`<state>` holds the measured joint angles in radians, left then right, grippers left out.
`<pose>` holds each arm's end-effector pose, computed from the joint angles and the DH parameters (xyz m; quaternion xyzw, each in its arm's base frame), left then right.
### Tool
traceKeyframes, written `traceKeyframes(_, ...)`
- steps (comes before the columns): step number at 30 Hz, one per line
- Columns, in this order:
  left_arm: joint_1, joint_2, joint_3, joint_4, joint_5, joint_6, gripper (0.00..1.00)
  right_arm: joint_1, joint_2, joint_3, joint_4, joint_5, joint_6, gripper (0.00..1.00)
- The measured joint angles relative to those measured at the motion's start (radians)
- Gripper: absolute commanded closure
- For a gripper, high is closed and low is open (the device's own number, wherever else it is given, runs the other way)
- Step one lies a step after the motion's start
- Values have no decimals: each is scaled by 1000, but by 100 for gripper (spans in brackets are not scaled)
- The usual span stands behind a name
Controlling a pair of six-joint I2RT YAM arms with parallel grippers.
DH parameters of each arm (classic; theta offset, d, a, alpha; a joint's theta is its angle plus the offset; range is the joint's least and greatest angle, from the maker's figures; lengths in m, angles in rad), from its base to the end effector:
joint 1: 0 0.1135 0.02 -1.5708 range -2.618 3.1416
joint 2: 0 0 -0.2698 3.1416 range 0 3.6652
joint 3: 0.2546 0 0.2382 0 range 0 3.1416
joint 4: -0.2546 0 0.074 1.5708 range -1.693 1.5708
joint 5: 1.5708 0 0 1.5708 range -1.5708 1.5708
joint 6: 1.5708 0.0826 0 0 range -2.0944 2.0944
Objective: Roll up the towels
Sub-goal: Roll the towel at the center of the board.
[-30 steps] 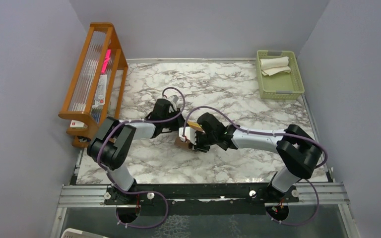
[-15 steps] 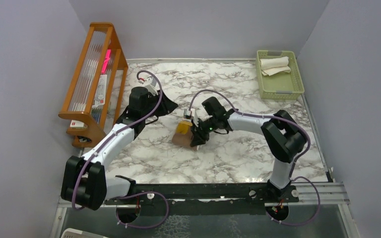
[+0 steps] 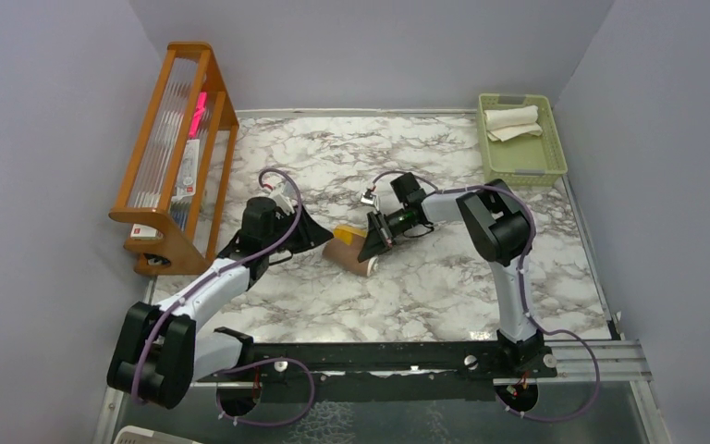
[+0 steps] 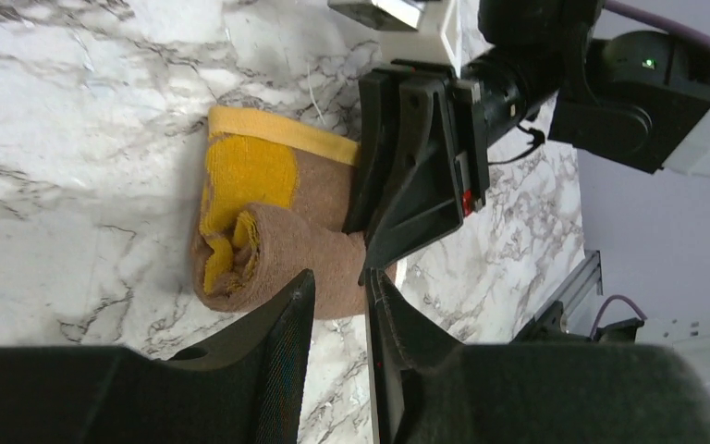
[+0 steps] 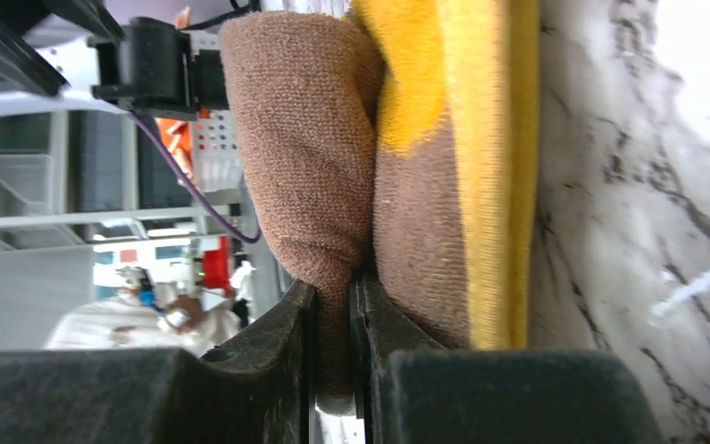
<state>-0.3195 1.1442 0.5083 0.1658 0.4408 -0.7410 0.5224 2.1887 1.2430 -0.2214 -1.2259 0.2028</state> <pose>0.2377 -0.1158 0.2031 -0.0622 0.8372 -0.4189 0.3460 0.3078 0.2669 0.0879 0.2414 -0.7728 -0.5851 0.0466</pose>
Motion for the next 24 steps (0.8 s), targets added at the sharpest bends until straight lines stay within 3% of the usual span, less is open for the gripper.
traceKeyframes(10, -41, 200, -11, 173, 102, -57, 71, -18, 43, 15, 2, -18, 190, 81)
traceKeyframes(16, -49, 306, -11, 244, 123, -76, 72, -21, 45, 15, 0, -3, 241, 52)
traceKeyframes(20, -49, 351, -11, 280, 121, -80, 72, -23, 24, 29, -31, 25, 242, 51)
traceKeyframes(24, -49, 379, -11, 306, 117, -79, 72, -16, -41, 23, -58, 155, 200, 51)
